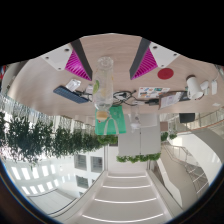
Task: Pour water
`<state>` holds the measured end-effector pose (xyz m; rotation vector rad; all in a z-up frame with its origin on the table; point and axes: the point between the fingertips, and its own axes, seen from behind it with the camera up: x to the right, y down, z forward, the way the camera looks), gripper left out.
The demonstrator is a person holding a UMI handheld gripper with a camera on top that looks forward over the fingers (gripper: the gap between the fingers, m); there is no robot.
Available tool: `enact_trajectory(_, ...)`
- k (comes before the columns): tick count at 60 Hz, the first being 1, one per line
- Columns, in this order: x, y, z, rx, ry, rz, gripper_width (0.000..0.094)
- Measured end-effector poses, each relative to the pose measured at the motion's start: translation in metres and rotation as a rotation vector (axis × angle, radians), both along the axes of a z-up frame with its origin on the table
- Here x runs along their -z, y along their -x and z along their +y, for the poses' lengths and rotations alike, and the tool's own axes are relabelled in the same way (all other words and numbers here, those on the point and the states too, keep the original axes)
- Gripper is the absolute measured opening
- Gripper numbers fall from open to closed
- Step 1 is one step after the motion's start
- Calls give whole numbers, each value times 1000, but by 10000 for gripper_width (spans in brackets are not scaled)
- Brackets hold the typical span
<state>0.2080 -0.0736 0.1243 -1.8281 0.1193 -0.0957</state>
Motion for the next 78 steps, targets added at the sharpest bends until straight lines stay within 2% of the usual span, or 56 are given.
enact_trajectory(15, 38, -40, 96, 1, -47, -24, 830)
enact_trajectory(16, 39, -39, 101, -4, -53, -18, 815)
enact_trajectory(17, 41, -37, 106, -15, -55, -9, 761)
enact_trajectory(19, 50, -34, 121, -36, -51, 6, 502)
enact_trajectory(24, 43, -43, 124, 24, -79, 13, 484)
enact_trajectory(29, 43, -46, 129, 36, -95, 19, 413)
enact_trajectory(31, 43, -49, 128, 57, -87, 42, 406)
enact_trajectory(35, 46, -47, 132, 78, -68, 45, 336)
enact_trajectory(37, 45, -47, 133, 84, -54, 45, 335)
enact_trajectory(39, 47, -44, 134, 82, -38, 51, 287)
enact_trajectory(42, 45, -37, 134, 76, -13, 64, 303)
enact_trajectory(48, 5, -19, 137, 33, -23, -14, 304)
enact_trajectory(53, -46, 12, 146, -35, -37, -134, 303)
enact_trajectory(63, -119, 115, 156, -180, -51, -556, 301)
enact_trajectory(68, -118, 173, 164, -247, -9, -834, 303)
enact_trajectory(78, -76, 255, 179, -388, 113, -1502, 301)
